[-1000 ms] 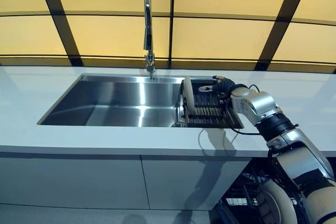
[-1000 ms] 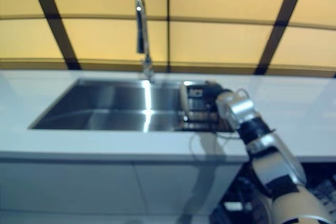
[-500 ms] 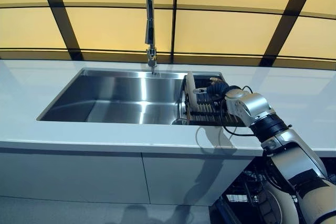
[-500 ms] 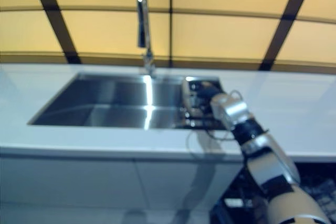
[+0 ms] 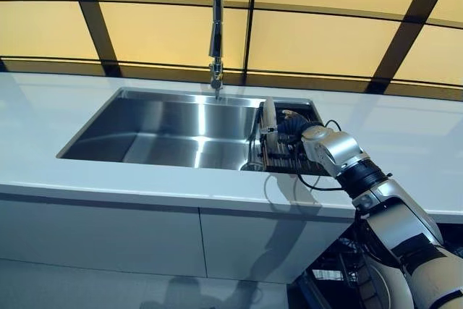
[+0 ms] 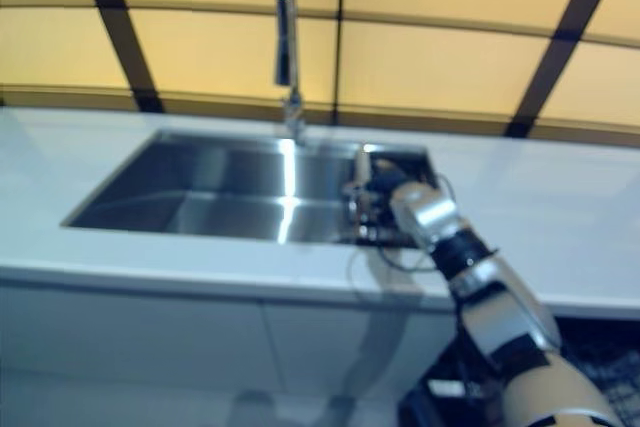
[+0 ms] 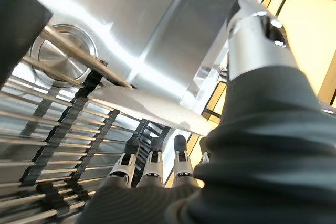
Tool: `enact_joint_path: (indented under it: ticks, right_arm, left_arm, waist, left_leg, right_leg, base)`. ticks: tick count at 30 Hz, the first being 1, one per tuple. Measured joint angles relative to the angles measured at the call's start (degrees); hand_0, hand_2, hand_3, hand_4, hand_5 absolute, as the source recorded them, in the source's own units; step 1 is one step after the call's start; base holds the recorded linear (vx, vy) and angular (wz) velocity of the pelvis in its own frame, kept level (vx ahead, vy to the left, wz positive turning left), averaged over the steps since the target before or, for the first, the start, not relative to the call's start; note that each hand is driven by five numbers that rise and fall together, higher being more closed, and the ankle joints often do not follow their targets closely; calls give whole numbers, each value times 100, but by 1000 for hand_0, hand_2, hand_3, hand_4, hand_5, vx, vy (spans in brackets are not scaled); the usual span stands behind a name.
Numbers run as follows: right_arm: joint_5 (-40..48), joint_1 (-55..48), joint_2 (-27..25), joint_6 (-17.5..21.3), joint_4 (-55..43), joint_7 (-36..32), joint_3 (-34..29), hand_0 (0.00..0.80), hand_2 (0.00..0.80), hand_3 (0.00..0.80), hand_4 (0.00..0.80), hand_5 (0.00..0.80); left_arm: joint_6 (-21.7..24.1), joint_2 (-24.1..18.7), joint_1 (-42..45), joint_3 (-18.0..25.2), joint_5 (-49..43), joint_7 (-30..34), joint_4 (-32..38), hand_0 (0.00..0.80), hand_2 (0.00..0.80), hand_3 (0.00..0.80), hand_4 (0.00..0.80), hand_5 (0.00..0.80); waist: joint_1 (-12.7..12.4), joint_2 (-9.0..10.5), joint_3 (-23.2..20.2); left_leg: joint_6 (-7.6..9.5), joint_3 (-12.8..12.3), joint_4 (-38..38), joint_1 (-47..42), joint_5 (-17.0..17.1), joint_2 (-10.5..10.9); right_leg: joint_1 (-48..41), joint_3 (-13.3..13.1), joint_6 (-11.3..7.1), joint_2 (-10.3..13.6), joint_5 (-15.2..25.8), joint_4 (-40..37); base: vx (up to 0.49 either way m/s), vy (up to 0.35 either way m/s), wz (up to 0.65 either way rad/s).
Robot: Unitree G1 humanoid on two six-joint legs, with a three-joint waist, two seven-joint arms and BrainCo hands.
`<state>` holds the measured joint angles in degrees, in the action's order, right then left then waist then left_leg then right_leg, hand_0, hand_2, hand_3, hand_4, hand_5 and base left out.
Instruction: Take plates into dishwasher
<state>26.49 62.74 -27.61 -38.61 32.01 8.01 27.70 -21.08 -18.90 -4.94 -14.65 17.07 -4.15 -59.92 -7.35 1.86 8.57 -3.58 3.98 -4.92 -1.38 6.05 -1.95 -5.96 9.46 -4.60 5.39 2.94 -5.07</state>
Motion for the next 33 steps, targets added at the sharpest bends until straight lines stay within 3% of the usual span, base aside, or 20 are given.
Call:
enact_joint_path:
  ticks: [25,26,28,29,31,33]
  right_arm:
    - [-267,-8,208,-92,129,10,47,0,0,0,0,0]
    - [-267,-8,209,-93,212,10,47,100,100,100,100,100]
    - [-267,-8,207,-116,308,13,50,113,113,113,113,113]
    - [-267,-8,208,-136,316,13,50,179,179,179,179,179]
    - [-269,-8,187,-142,338,17,50,185,185,185,185,185]
    - [-277,-7,172,-135,366,45,49,279,279,279,279,279]
  left_arm:
    - [-10,1,-78,-13,299,-250,9,0,0,0,0,0]
    - [-14,2,-104,-13,303,-263,9,0,0,0,0,0]
    - [-10,0,-142,-16,404,-281,10,0,0,0,0,0]
    - [-12,1,-163,-17,458,-298,11,0,0,0,0,0]
    - [-14,3,-210,-16,519,-315,20,0,0,0,0,0]
    - [-27,3,-261,-15,524,-318,30,0,0,0,0,0]
  waist:
    - [-28,67,248]
    - [-36,62,266]
    - [-49,47,326]
    - [-46,38,367]
    - [-48,32,385]
    - [-58,24,454]
  left_leg:
    - [-5,98,7,191,37,12]
    - [-5,99,8,215,42,12]
    - [-5,100,8,226,44,12]
    - [-6,101,7,239,44,12]
    - [-9,107,9,320,54,10]
    - [-4,110,10,323,71,16]
  right_leg:
    - [134,57,17,-6,5,19]
    - [163,56,16,-6,7,20]
    - [172,56,14,-6,6,20]
    - [184,56,14,-7,6,20]
    - [256,58,16,-9,9,21]
    - [256,58,19,-7,13,22]
  base:
    - [-7,3,2]
    - [-62,20,0]
    - [-58,34,0]
    - [-54,41,0]
    - [-38,37,1]
    - [-26,31,2]
